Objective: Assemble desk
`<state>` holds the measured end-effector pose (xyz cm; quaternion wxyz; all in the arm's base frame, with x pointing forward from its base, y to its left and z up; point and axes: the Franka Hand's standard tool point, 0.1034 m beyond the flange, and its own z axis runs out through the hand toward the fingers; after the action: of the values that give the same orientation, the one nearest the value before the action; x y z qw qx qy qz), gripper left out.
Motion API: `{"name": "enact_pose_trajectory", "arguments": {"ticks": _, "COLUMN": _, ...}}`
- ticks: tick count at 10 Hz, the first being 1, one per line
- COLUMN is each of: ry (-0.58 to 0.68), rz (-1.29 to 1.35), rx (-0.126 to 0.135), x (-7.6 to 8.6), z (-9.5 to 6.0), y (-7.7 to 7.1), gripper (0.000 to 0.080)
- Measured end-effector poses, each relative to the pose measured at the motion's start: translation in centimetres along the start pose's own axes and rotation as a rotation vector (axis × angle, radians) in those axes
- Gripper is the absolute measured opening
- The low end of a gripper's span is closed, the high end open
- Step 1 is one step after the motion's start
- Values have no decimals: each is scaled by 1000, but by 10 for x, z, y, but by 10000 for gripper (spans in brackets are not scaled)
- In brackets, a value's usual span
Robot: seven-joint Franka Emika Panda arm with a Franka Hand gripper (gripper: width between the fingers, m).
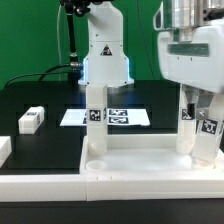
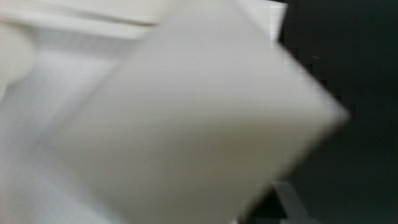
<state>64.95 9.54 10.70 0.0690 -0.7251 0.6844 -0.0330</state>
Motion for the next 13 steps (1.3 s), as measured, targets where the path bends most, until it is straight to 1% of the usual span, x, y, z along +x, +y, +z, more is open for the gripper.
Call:
{"name": "enact_pose_trajectory", "arguments": {"ticks": 1, "ry": 6, "rz": 21, "rx": -2, "x": -2, "z": 0, "y": 1, "gripper": 92}}
{"name": "enact_pose_trajectory", "arguments": {"ticks": 2, "ry": 8, "rz": 6, "rx": -2, "x": 0, "z": 0, "y": 1, "gripper": 78}}
{"name": "enact_pose_trajectory", "arguments": {"ticks": 3, "ry": 8, "rz": 5, "rx": -1, "x": 0, "z": 0, "y": 1, "gripper": 117}}
{"name": "enact_pose_trajectory", "arguments": {"ticks": 4, "ry": 9, "rz": -50, "rx": -1, "x": 1, "z": -2, "y": -1, "gripper": 285}}
{"name": "enact_pose_trajectory", "arguments": {"ticks": 5, "ry": 5, "rz": -133, "rx": -1, "x": -2, "z": -7, "y": -3, "gripper": 285}}
{"name": "enact_pose_trajectory", "arguments": {"ticks": 6, "ry": 5, "rz": -227, "rx": 2, "x": -3, "z": -9, "y": -4, "gripper": 468}}
{"name": "enact_pose_trajectory", "arguments": {"ticks": 7, "ry": 19, "rz": -352, "rx": -1, "x": -13, "z": -10, "y": -4, "gripper": 585}}
{"name": "enact_pose_trajectory", "arguments": {"ticks": 8, "ry": 23, "rz": -462, "rx": -7, "x": -21, "z": -15, "y": -4, "gripper": 585}}
{"name": "enact_pose_trajectory", "arguments": {"ticks": 9, "ry": 21, "rz": -537, "rx": 4, "x": -26, "z": -21, "y": -7, "gripper": 636}}
{"name": "enact_pose_trajectory", "arguments": {"ticks": 11, "ry": 24, "rz": -554, "rx": 1, "x": -23, "z": -18, "y": -6, "gripper": 646}}
{"name": "enact_pose_trajectory", "arguments": {"ticks": 12, "ry": 24, "rz": -554, "rx": 1, "x": -23, "z": -18, "y": -6, "gripper": 646}}
{"name": "enact_pose_trajectory", "arguments": {"ticks": 13, "ry": 19, "rz": -556, "rx": 0, "x": -24, "z": -14, "y": -3, "gripper": 648}}
